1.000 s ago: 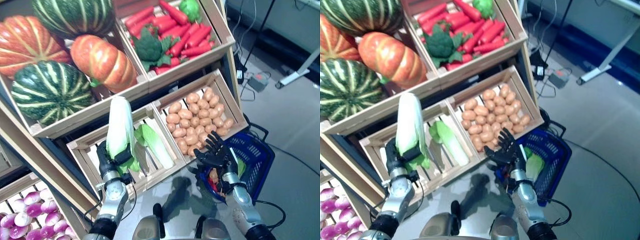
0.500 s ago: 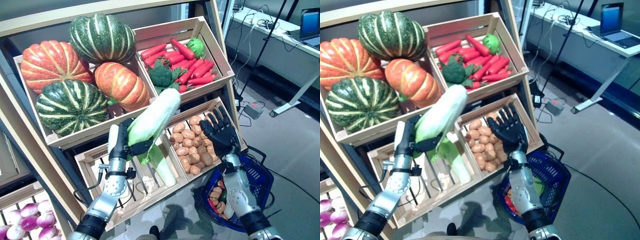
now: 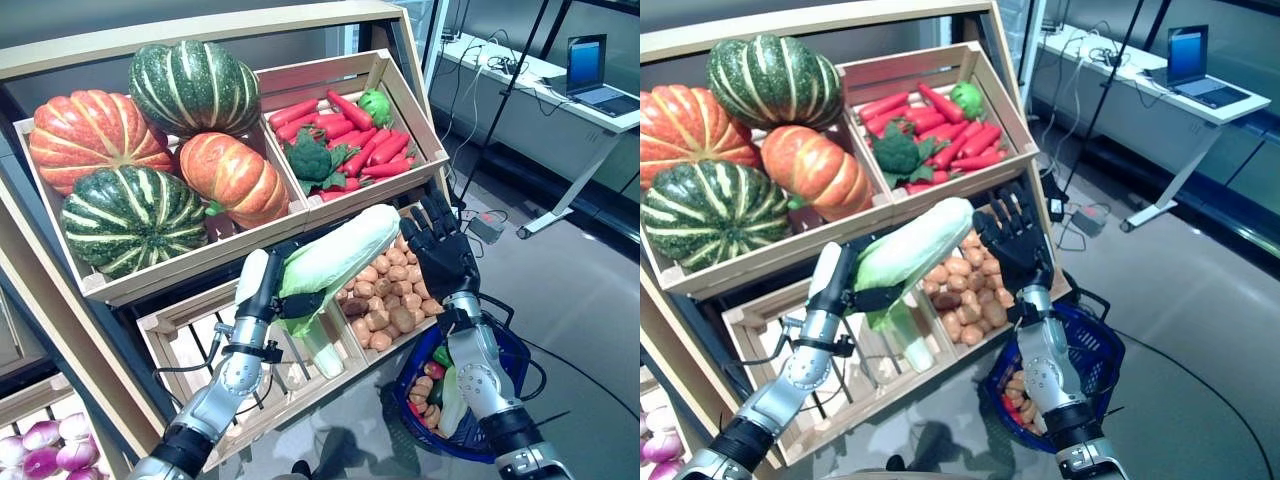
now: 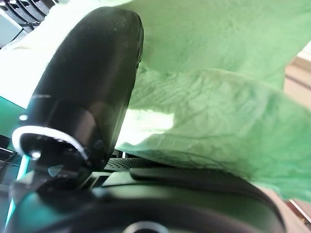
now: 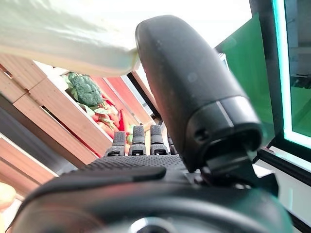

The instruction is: Put vegetables into the basket

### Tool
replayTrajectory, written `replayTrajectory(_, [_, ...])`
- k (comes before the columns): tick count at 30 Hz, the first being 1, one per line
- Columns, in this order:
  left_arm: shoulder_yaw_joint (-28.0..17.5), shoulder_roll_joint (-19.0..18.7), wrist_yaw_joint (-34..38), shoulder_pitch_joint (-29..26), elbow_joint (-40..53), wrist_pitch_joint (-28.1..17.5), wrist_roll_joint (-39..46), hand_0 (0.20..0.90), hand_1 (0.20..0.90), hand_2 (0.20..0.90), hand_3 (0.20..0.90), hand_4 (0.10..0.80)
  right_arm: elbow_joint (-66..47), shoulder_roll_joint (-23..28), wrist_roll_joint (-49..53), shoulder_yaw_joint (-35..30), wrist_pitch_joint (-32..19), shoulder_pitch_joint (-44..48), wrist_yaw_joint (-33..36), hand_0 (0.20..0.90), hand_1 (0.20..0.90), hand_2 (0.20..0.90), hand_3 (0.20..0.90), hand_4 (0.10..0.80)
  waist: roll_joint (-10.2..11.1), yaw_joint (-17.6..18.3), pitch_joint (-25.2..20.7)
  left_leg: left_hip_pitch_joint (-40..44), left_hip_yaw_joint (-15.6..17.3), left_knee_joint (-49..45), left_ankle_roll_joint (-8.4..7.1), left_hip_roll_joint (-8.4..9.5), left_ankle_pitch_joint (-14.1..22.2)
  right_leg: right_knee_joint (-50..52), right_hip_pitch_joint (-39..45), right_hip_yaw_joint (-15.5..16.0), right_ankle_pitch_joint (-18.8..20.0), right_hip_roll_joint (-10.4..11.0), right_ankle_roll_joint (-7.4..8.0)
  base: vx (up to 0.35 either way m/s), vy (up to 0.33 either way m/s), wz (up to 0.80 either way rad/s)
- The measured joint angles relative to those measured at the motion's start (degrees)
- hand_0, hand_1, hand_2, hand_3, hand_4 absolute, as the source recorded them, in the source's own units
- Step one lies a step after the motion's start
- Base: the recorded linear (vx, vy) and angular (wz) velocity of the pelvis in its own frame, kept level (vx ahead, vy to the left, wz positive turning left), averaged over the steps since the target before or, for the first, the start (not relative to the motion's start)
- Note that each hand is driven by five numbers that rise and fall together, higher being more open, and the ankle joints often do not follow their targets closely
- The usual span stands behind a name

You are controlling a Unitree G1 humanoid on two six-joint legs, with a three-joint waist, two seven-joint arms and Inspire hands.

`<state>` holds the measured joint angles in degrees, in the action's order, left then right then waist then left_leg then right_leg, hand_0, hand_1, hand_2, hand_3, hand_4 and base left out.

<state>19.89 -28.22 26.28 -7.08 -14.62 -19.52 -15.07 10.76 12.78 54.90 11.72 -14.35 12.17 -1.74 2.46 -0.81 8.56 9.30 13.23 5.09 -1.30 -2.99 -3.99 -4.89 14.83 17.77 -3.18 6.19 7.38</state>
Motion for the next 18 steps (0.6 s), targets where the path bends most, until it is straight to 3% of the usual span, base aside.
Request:
replayTrajectory(10, [-0.05,-1.24,1.03,0.01,-0.08,0.00,-0.55,0.300,0.300,0.300,0.300,0.400,0.01,0.17,-0.12,-0.06,3.12,-0.41,-1.90,0.900,0.900,0.900,0.900,0.800,0.15,0.02,-0.86,0.03,0.05,0.00,0.01,-0.02,-0.01,0.00,-0.04,-0.15,0.13,-0.01,-0.04,0.000,0.000,0.00])
replayTrajectory(14, [0.02,-1.14,0.09,0.01,-0.19,0.01,0.31,0.300,0.300,0.300,0.300,0.400,0.01,0.05,4.36,0.38,4.07,-0.75,-4.48,0.900,0.900,0.900,0.900,0.800,0.17,-0.03,-0.88,0.03,0.06,0.00,0.03,-0.02,-0.02,0.00,-0.04,-0.17,0.15,-0.02,-0.04,0.000,0.000,0.00])
replayTrajectory(18, [0.30,0.11,-5.36,0.02,-0.49,0.02,7.66,0.300,0.300,0.300,0.300,0.400,-0.02,-0.84,10.59,0.88,4.98,-0.81,-8.74,0.900,0.900,0.900,0.900,0.800,0.16,-0.05,-0.96,0.03,0.06,0.00,0.04,-0.02,-0.03,0.00,-0.06,-0.18,0.15,-0.01,-0.03,0.000,0.000,0.00])
